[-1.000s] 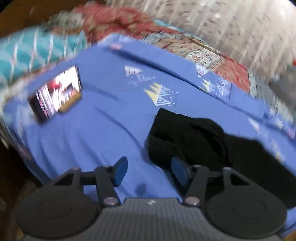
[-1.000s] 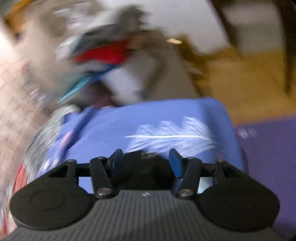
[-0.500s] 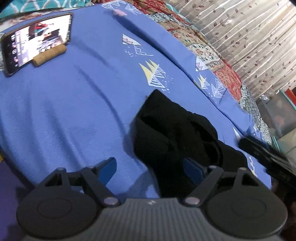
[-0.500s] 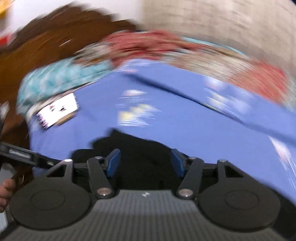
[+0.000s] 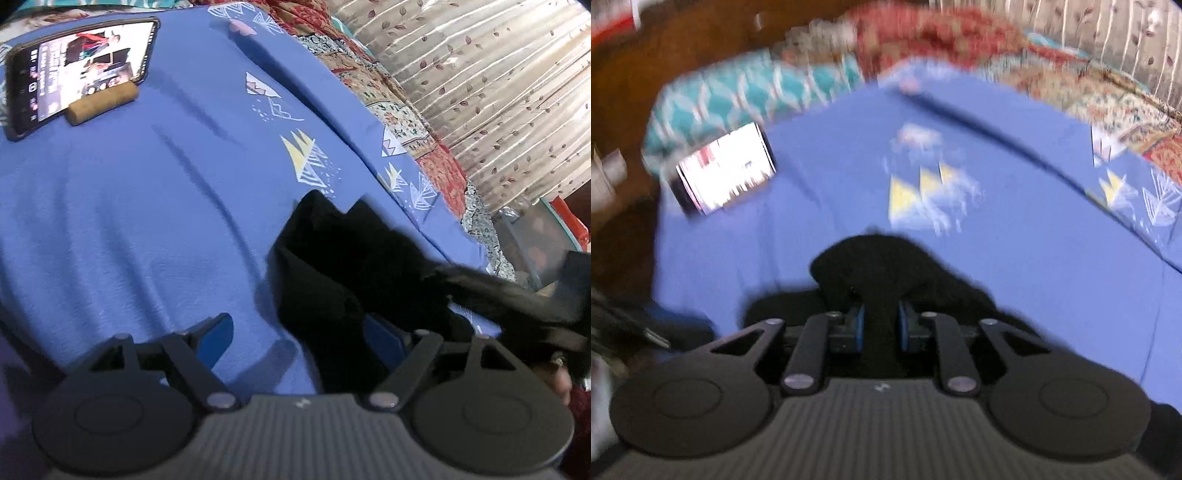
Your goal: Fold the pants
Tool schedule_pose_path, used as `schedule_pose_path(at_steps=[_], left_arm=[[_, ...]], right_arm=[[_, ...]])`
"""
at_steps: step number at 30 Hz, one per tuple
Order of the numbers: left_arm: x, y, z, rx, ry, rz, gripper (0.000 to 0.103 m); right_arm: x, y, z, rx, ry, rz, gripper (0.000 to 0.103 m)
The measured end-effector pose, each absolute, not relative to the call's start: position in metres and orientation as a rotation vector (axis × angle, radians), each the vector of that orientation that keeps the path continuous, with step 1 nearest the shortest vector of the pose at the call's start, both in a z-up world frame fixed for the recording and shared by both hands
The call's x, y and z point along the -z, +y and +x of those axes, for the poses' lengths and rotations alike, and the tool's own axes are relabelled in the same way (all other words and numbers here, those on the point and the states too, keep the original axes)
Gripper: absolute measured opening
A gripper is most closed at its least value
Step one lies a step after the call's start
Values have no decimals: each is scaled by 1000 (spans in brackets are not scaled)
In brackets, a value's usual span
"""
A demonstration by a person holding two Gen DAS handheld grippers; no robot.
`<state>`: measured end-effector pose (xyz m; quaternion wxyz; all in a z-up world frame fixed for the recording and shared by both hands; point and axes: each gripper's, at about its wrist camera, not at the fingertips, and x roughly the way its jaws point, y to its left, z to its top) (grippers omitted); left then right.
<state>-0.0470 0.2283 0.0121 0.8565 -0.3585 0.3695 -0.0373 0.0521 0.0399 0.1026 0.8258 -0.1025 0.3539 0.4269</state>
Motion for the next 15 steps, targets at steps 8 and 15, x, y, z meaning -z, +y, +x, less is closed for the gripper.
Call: schedule_pose_path(at_steps=[8, 15], left_arm=[[-22, 268, -63, -18, 704, -774, 79], [-74, 238, -11, 65, 654, -490, 73]], right_arm=[[-77, 57, -3, -1149, 829, -315, 23], [-47, 72, -17, -1093, 871, -250, 32]])
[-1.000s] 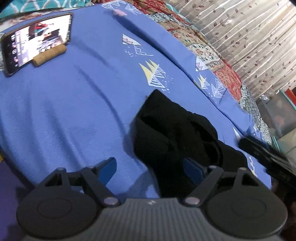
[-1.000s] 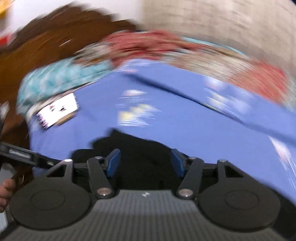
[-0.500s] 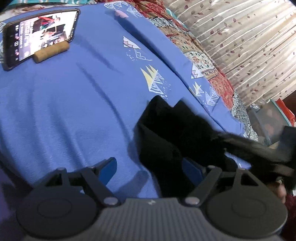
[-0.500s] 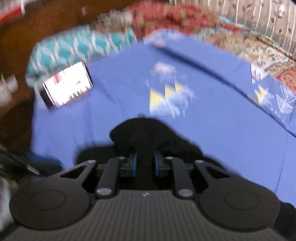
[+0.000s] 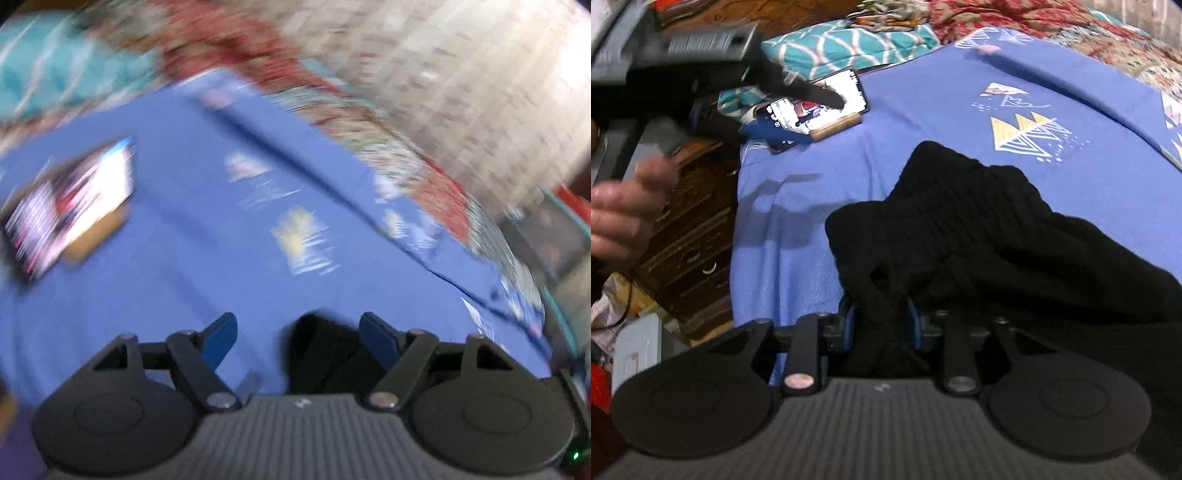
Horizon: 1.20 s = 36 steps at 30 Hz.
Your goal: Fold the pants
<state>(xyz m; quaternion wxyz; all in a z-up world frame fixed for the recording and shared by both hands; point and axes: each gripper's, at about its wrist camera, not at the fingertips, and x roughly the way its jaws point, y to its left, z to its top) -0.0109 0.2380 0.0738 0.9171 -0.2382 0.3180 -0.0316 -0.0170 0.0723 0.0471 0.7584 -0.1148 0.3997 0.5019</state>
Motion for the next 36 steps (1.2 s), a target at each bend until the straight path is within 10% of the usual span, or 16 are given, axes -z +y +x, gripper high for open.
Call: schedule_pose_path(at_steps=[4, 8, 28, 32, 33, 36], left_arm=[[-93, 182, 31, 185, 697, -209, 73], [-70, 149, 73, 212, 961, -83, 46], [-29, 153, 112, 385, 1097, -346, 58], [-26, 162, 110, 401, 1034, -448, 35], [-25, 162, 110, 382, 1020, -458, 14], [-17, 169, 112, 319, 1002, -506, 13]], right_arm=[[-46, 69, -25, -1051, 845, -228, 32], [-48, 63, -36, -1023, 821, -232, 33], [-51, 41, -48, -994, 790, -214, 33], [-51, 41, -49, -990, 789, -218, 33], [-51, 40, -49, -989, 789, -219, 33], [-51, 42, -50, -985, 790, -224, 34]])
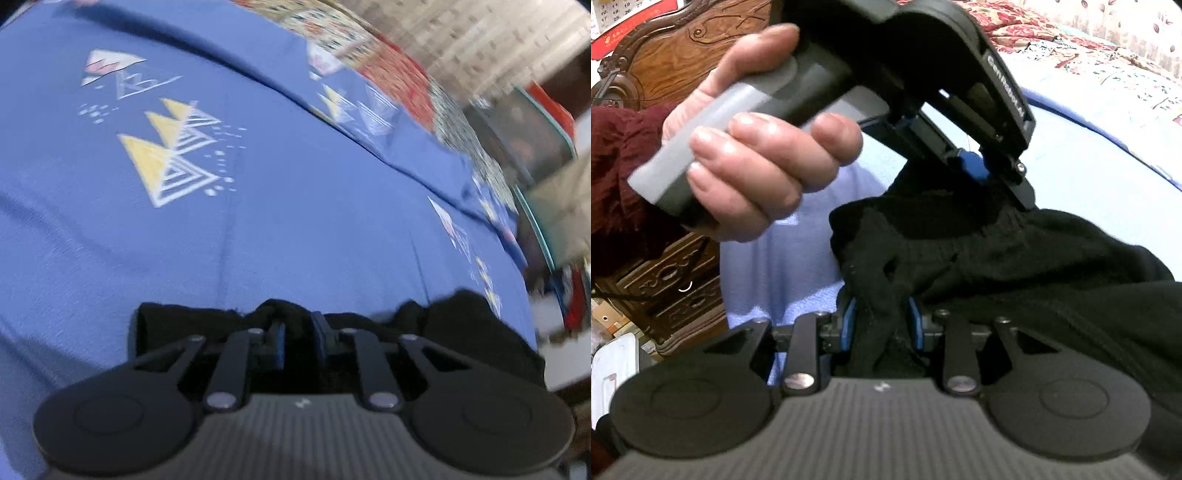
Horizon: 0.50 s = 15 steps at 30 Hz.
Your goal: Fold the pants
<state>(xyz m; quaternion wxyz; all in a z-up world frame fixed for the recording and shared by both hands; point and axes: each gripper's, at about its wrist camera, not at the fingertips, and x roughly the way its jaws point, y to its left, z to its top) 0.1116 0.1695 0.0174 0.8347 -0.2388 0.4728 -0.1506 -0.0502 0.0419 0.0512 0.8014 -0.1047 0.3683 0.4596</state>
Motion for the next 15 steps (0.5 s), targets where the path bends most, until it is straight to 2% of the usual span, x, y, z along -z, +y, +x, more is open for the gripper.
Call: schedule_pose_path(at_steps=[4, 10, 12, 15], left_arm=[[-19, 171, 100, 245, 945, -522, 11], [-50, 204, 54, 142, 718, -640, 11], [-48, 203, 52, 108, 716, -603, 11], [-36, 202, 63, 62, 751, -589, 11]], right_arm=[[-54, 46, -54, -976, 785, -246, 34], [-73, 49, -67, -956, 691, -270, 35], [-73, 51, -69, -955, 686, -276, 44], [-71, 50, -70, -949, 686, -293, 48]])
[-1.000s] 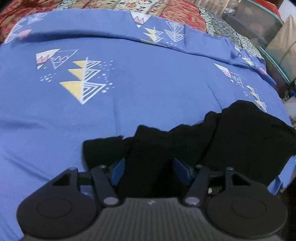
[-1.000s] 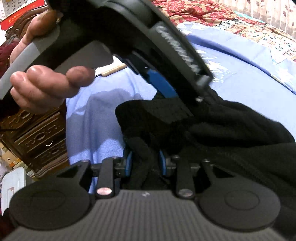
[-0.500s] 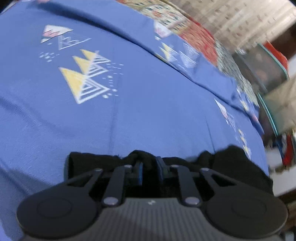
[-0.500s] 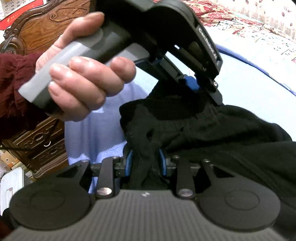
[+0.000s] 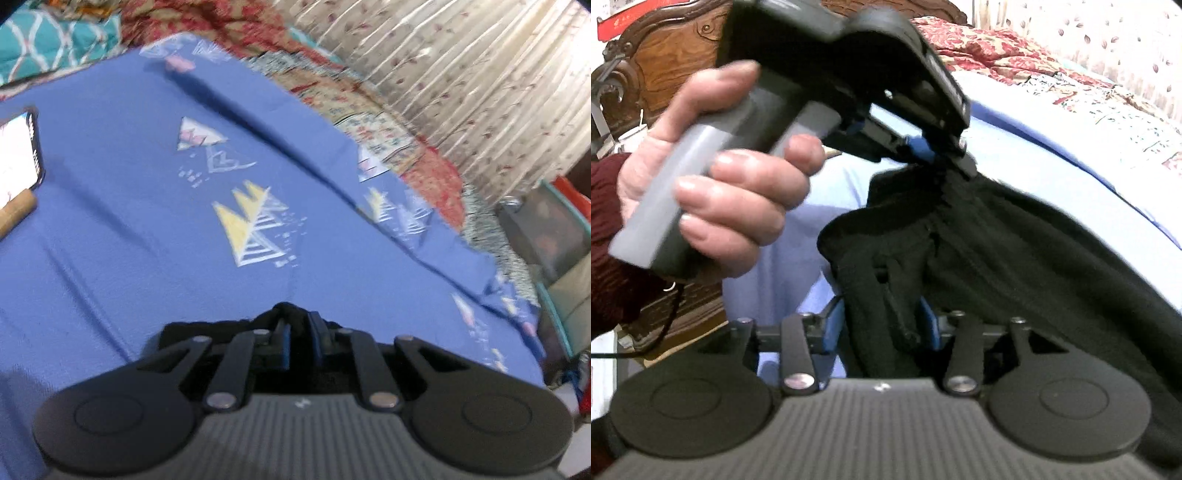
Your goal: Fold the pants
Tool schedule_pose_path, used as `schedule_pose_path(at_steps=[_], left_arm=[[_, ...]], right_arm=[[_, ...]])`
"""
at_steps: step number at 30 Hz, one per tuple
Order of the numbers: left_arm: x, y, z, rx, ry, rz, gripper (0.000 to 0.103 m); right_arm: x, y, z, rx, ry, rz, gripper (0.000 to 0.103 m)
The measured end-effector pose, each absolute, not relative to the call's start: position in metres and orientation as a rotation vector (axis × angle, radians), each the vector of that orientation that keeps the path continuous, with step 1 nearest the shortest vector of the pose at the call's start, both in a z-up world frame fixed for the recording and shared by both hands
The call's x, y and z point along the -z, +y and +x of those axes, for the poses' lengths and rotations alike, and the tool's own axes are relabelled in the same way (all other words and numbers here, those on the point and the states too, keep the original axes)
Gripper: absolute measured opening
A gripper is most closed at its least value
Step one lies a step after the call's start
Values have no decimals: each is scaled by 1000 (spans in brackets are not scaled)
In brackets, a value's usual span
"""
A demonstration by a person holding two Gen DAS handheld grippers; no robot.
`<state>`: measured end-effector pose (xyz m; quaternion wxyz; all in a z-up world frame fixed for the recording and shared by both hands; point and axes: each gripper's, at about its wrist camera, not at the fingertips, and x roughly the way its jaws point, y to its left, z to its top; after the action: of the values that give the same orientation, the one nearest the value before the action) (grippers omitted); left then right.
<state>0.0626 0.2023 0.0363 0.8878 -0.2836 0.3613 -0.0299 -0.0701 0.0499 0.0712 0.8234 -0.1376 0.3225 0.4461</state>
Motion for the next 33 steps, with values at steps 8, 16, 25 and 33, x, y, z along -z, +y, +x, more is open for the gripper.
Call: schedule_pose_path(at_steps=[8, 16, 25, 33], left_arm=[[-7, 199, 80, -8, 807, -532, 11], [-41, 188, 59, 24, 789, -427, 33], [-85, 183, 5, 88, 701, -435, 50], [-59, 97, 32, 216, 833, -293, 49]], right_arm=[[-64, 11, -50, -830, 800, -105, 61], [-78, -8, -64, -956, 777, -56, 66], [-88, -154, -80, -737, 740, -11, 66], [-63, -171, -76, -673, 768, -113, 63]])
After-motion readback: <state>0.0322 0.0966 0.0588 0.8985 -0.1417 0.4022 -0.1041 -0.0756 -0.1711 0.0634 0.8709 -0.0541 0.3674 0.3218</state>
